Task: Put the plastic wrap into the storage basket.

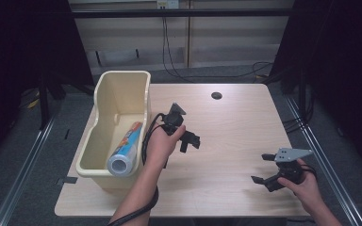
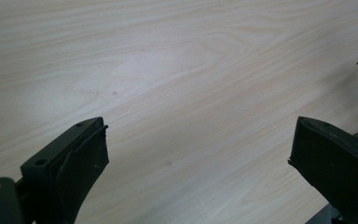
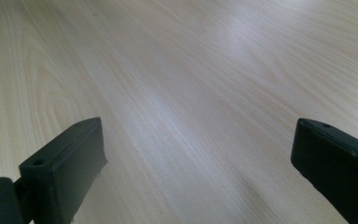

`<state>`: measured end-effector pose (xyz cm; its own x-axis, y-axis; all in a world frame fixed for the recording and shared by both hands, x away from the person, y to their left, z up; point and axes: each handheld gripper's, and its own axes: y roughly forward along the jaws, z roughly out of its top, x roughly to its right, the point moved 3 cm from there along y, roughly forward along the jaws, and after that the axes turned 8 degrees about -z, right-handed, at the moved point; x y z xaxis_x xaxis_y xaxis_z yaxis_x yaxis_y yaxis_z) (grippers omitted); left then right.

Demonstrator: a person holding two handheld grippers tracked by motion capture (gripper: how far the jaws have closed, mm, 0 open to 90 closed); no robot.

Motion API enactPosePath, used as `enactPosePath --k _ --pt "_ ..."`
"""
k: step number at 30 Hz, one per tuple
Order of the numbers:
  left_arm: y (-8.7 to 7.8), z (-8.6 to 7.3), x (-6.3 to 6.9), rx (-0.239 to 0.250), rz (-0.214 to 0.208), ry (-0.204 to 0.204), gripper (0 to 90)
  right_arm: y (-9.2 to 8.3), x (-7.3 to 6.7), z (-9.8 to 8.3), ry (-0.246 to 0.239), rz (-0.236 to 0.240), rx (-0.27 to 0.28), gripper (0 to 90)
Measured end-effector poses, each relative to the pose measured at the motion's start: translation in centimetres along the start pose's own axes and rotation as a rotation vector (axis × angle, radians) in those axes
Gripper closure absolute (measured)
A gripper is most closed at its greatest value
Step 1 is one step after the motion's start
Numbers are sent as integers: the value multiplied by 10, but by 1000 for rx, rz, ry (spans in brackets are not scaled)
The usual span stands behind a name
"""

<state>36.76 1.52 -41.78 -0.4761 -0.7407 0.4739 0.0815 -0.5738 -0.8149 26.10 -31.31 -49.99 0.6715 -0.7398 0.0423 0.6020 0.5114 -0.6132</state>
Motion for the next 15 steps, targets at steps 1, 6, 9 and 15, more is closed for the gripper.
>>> enactPosePath --k 1,6,9,15 --pt "3 -1 -1 2 6 0 38 0 0 0 -1 3 -1 29" --pt "15 -8 -7 5 3 21 38 3 -1 -1 -5 0 -15 28" --pt "21 -15 -10 0 -4 20 38 5 -2 -2 -8 2 -18 27" --pt "27 -23 -16 6 -3 27 39 9 -1 -4 -13 -2 -31 24"
